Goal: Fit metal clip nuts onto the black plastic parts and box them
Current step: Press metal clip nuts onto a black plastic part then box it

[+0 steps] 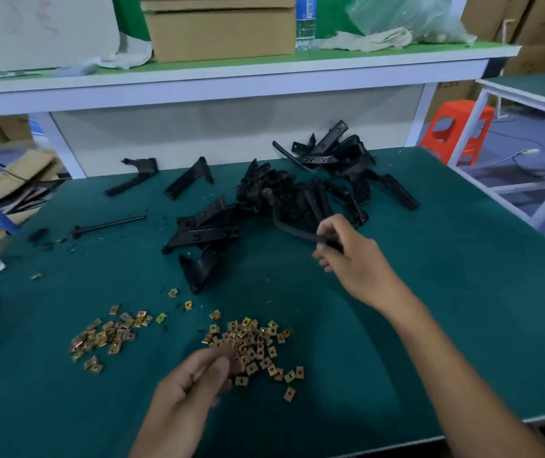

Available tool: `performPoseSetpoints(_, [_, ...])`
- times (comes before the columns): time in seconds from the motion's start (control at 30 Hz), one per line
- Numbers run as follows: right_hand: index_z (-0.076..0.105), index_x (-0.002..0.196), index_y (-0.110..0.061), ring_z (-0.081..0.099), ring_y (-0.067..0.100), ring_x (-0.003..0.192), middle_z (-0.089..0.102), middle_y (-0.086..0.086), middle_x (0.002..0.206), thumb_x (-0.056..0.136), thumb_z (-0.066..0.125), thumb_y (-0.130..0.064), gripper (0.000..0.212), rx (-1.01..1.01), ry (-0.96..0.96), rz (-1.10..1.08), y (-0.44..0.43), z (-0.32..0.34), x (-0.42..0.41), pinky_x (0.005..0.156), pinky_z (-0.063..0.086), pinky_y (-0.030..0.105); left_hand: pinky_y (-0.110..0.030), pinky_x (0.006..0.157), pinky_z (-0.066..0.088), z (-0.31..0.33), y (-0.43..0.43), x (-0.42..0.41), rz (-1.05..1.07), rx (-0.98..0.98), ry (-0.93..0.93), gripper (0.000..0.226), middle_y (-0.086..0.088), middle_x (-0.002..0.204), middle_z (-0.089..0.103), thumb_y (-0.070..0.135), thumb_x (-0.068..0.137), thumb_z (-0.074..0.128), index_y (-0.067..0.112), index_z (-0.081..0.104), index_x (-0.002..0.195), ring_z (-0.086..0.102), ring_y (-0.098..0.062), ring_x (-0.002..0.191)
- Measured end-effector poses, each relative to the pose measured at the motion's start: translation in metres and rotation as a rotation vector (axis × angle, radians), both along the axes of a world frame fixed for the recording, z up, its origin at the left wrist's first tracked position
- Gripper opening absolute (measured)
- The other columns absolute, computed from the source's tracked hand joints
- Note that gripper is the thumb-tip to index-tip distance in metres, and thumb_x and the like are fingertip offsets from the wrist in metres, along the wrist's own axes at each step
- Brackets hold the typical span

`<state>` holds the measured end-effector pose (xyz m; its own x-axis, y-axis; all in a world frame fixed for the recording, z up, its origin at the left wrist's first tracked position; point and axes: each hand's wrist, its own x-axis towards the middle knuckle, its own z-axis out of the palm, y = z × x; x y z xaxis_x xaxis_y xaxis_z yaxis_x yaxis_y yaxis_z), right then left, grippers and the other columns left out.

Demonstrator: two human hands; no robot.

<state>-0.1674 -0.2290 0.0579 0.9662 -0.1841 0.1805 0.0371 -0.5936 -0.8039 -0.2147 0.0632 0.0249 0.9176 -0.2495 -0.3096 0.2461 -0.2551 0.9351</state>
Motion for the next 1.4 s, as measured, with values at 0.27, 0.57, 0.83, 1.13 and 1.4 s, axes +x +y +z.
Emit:
performPoseSetpoints(0.27, [0.064,0.113,-0.037,0.065,0.009,0.083,0.070,-0.012,0.099,0.095,0.050,-0.034,0.023,0.036,0.021,0.168,0.012,0.017,-0.168,0.071,0.047,0.017,-0.032,0.049,0.053,-0.006,-0.047,-0.015,-0.115,-0.479,0.438,0.056,-0.019,0.096,0.074,0.046,0.072,0.068,0.011,0.067,0.116,0.068,-0.027,0.064])
performPoseSetpoints(0.57, [0.071,0.118,-0.046,0.073,0.024,0.100,0.073,0.001,0.118,0.079,0.069,-0.036,0.040,0.835,-0.067,-0.215,0.035,-0.049,-0.170,0.082,0.059,0.027,-0.025,0.058,0.048,-0.011,-0.089,-0.037,-0.393,-0.281,0.196,0.022,-0.006,0.084,0.075,0.045,0.093,0.063,0.027,0.070,0.103,0.061,-0.016,0.066])
performPoseSetpoints(0.83, [0.063,0.131,-0.010,0.072,0.029,0.091,0.071,0.022,0.117,0.091,0.058,-0.031,0.045,1.331,-0.116,-0.269,0.038,-0.065,-0.106,0.074,0.060,0.031,-0.035,0.093,0.042,-0.032,-0.084,0.042,-0.304,0.767,-0.756,0.034,0.001,0.113,0.061,0.043,0.102,0.049,0.028,0.065,0.128,0.048,-0.021,0.106])
performPoseSetpoints(1.13, [0.065,0.116,-0.018,0.074,0.020,0.091,0.075,0.011,0.108,0.090,0.061,-0.022,0.026,1.607,-0.157,-0.219,0.033,-0.078,-0.095,0.074,0.060,0.027,-0.009,0.081,0.040,-0.034,-0.093,0.048,-0.280,0.487,-0.724,0.009,0.019,0.097,0.067,0.022,0.096,0.064,0.029,0.065,0.101,0.057,0.000,0.092])
performPoseSetpoints(1.4, [0.063,0.115,-0.019,0.073,0.016,0.091,0.073,0.007,0.112,0.089,0.060,-0.011,0.028,1.646,-0.188,-0.155,0.038,-0.084,-0.089,0.077,0.059,0.031,-0.017,0.060,0.051,-0.002,-0.112,-0.004,-0.046,-0.326,0.051,0.011,-0.004,0.090,0.078,0.007,0.093,0.065,0.013,0.071,0.100,0.071,-0.011,0.077])
